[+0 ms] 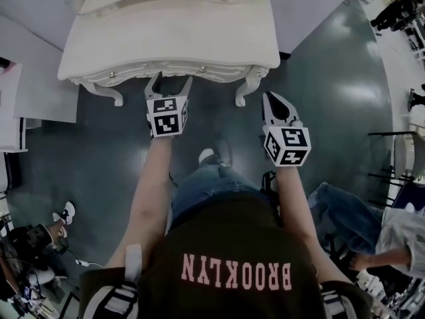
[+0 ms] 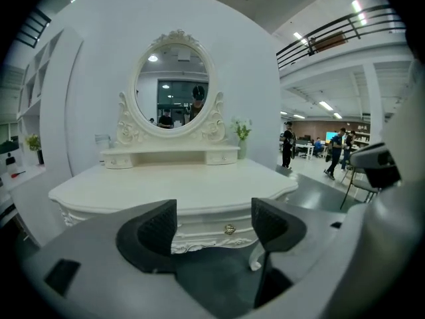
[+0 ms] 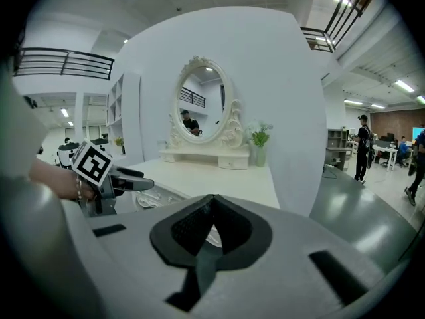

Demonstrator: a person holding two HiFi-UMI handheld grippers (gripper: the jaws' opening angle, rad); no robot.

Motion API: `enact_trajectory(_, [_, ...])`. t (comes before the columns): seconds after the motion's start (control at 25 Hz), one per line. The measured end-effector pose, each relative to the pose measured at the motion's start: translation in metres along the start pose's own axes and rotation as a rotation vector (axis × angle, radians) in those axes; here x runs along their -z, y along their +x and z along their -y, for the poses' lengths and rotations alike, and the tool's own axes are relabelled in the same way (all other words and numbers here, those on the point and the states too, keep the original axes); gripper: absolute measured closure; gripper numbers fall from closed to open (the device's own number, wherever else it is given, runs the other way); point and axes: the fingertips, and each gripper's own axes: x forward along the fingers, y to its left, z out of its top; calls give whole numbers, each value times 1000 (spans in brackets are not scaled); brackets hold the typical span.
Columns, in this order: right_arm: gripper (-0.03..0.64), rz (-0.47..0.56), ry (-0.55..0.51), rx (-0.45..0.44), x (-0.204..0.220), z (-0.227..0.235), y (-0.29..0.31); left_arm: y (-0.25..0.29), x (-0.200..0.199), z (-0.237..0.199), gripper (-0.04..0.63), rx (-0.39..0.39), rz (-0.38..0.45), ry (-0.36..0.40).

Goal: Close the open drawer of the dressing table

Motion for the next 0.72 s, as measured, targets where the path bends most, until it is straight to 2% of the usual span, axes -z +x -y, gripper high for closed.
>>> enact_trajectory(0.16, [620, 35, -23, -34, -20, -7, -21, -39, -30, 22, 252, 35, 44, -24])
enact_trajectory(0.28, [620, 61, -55, -42, -30, -13, -17, -47, -42, 25, 273, 61, 78, -12])
enact_trajectory(0.48, [620, 99, -71, -31, -41, -10, -12, -61, -61, 29, 409, 46, 157, 25])
enact_trajectory(0.6, [620, 114, -64, -33, -48, -7, -17, -75, -77, 34, 462, 38, 213, 25])
enact_trajectory(0.72, [620, 134, -57, -38, -55, -6, -18, -84, -89, 29, 550, 13, 252, 19])
